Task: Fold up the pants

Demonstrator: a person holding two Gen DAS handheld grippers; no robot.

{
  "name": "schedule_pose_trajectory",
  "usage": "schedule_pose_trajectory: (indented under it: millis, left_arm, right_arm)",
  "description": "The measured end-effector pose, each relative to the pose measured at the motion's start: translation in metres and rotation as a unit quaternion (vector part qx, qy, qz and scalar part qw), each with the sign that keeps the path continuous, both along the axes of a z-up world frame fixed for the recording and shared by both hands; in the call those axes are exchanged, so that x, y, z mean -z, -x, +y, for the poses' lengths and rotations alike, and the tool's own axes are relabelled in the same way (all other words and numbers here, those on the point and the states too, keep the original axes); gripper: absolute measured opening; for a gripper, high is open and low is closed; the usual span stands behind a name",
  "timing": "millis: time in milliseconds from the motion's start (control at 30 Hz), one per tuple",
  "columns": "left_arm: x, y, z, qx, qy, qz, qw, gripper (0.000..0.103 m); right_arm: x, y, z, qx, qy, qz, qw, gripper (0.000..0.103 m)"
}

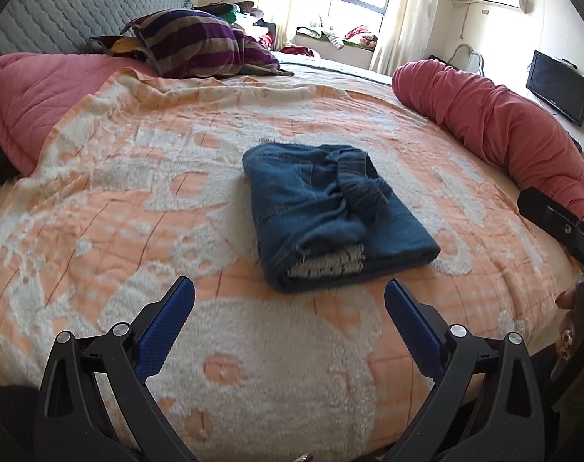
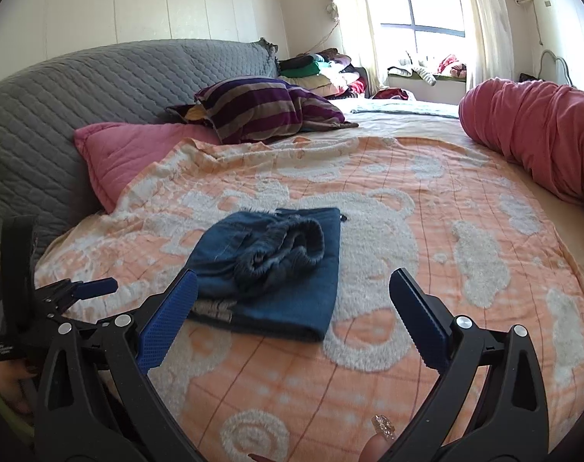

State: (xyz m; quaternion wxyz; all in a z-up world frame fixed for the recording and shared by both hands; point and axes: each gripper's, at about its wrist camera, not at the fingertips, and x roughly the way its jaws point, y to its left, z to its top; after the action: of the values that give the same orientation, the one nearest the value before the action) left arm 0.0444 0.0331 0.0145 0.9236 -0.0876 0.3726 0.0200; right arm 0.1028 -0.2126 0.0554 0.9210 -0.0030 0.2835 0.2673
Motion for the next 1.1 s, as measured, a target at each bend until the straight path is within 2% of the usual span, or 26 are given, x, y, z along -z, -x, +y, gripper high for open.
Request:
schedule_pose_trajectory:
  millis: [100, 233, 367, 667, 1100]
  left_arm:
    - [0.003, 0.006, 0.001, -0.001, -0.002, 0.003, 1.0, 0.099]
    - [0.016, 0.006, -0.001, 0.002, -0.003, 0.024, 0.9997, 0.099]
    - [0.025, 0.002, -0.002, 0.014, 0.003, 0.033, 0.9994, 0.099]
    - [0.032, -0.004, -0.001, 0.019, 0.011, 0.045, 0.9988, 0.099]
    - [0.027, -0.001, 0.004, 0.007, 0.018, 0.036, 0.9992, 0.099]
  right_arm:
    - [0.009, 0.007, 0.001, -0.001, 0.005, 0.018, 1.0, 0.094]
    - [0.031, 0.009, 0.002, 0.006, 0.037, 0.055, 0.998, 0.094]
    - [0.039, 0.008, 0.008, 0.009, 0.068, 0.063, 0.996, 0.094]
    - [0.045, 0.005, 0.015, 0.0, 0.076, 0.073, 0.994, 0.094]
    - [0.041, 0.002, 0.007, 0.005, 0.052, 0.078, 0.996, 0.094]
